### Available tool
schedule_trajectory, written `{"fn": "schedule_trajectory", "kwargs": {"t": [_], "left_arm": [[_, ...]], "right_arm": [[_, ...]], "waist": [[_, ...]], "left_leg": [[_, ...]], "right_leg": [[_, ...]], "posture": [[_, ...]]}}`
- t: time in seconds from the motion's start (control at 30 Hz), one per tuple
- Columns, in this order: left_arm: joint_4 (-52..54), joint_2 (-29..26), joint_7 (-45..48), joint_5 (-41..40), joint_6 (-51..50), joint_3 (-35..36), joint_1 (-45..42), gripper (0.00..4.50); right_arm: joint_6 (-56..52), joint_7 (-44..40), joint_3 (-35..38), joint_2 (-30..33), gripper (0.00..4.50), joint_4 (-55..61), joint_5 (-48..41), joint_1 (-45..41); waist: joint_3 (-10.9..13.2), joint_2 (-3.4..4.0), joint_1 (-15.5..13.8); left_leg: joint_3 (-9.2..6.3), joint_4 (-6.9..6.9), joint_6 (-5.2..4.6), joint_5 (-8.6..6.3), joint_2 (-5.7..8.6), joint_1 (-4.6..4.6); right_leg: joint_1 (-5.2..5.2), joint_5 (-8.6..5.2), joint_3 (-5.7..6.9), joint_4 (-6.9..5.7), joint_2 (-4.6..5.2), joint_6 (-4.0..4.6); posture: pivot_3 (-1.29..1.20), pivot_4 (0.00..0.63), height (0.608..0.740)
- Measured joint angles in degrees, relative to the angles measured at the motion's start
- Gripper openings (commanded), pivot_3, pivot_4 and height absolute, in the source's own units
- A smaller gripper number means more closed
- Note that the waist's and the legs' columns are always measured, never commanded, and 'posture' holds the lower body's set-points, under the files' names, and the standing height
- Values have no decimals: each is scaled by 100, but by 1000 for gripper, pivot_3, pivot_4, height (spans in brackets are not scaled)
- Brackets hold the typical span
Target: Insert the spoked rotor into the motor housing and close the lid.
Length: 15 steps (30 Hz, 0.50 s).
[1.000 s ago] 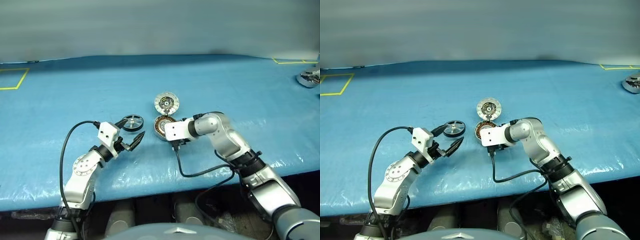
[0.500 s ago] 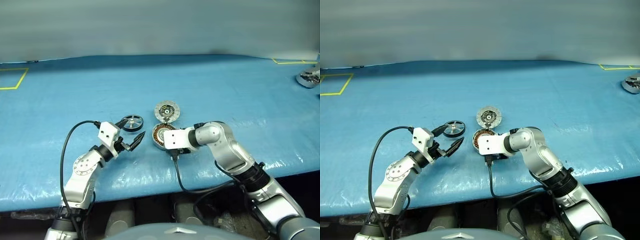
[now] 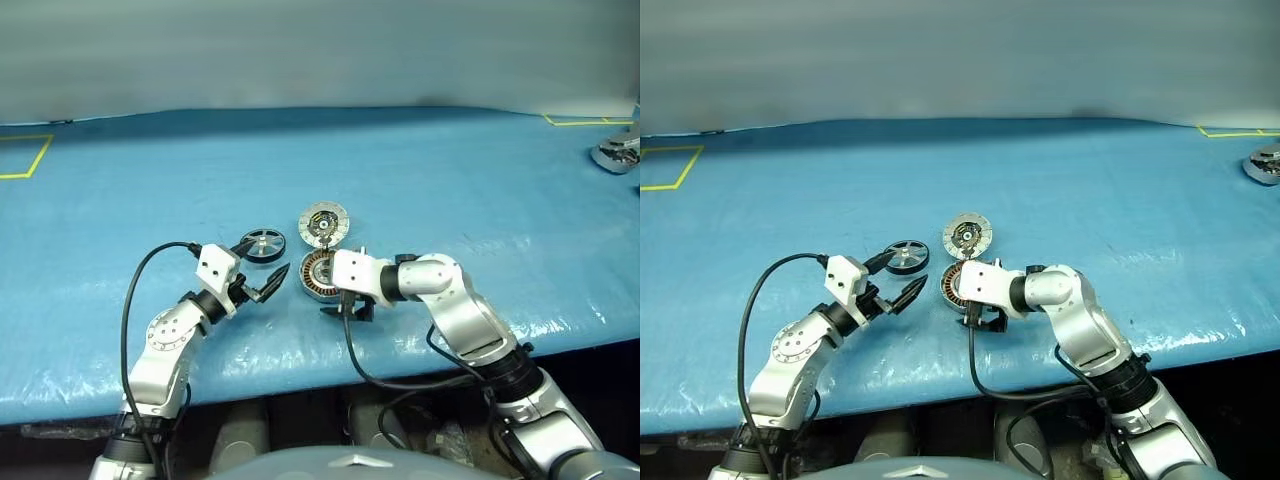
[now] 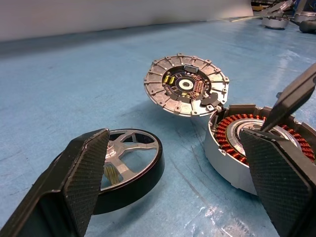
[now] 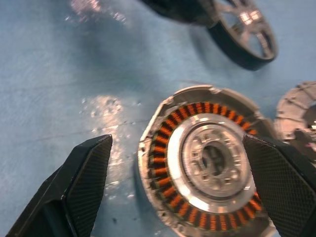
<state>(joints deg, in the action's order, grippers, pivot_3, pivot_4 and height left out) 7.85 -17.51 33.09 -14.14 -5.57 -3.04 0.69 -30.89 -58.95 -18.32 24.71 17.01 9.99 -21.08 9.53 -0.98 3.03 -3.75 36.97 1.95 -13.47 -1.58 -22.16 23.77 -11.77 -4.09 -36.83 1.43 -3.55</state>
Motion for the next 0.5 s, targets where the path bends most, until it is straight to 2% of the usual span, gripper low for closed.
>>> {"fn": "schedule_trajectory", "kwargs": {"t": [0.2, 0.3, 0.4, 0.5], "left_arm": [[-39, -20, 195, -18, -20, -14, -6, 4500], [-45, -57, 330, -56, -27, -41, -9, 4500], [-53, -78, 452, -71, -48, -43, -10, 4500], [-60, -77, 558, -74, -59, -87, -44, 4500]], "right_arm": [[-380, 690, 1148, -114, 4449, 46, -790, 328], [-351, 1170, 1644, 56, 4449, -355, -841, 737], [-324, 1453, 2081, -49, 4449, -781, -1151, 1157], [-92, 1796, 2409, -278, 4449, -1080, -1426, 1222]], "waist": [[3, -5, -48], [3, -5, -91], [7, 2, -72], [9, 5, -7]], "left_leg": [[0, 3, 0, 0, 1, -14], [-1, 4, 0, 0, 2, -27], [3, 1, -1, -1, 1, -35], [5, 4, -2, 0, 0, -34]], "right_leg": [[8, 0, 0, 4, 1, 0], [16, 0, 1, 8, 1, 0], [29, 1, -3, 7, 0, -1], [30, 1, -5, 1, -1, -1]], "posture": [[0, 150, 740], [0, 150, 740], [0, 150, 740], [0, 150, 740]]}}
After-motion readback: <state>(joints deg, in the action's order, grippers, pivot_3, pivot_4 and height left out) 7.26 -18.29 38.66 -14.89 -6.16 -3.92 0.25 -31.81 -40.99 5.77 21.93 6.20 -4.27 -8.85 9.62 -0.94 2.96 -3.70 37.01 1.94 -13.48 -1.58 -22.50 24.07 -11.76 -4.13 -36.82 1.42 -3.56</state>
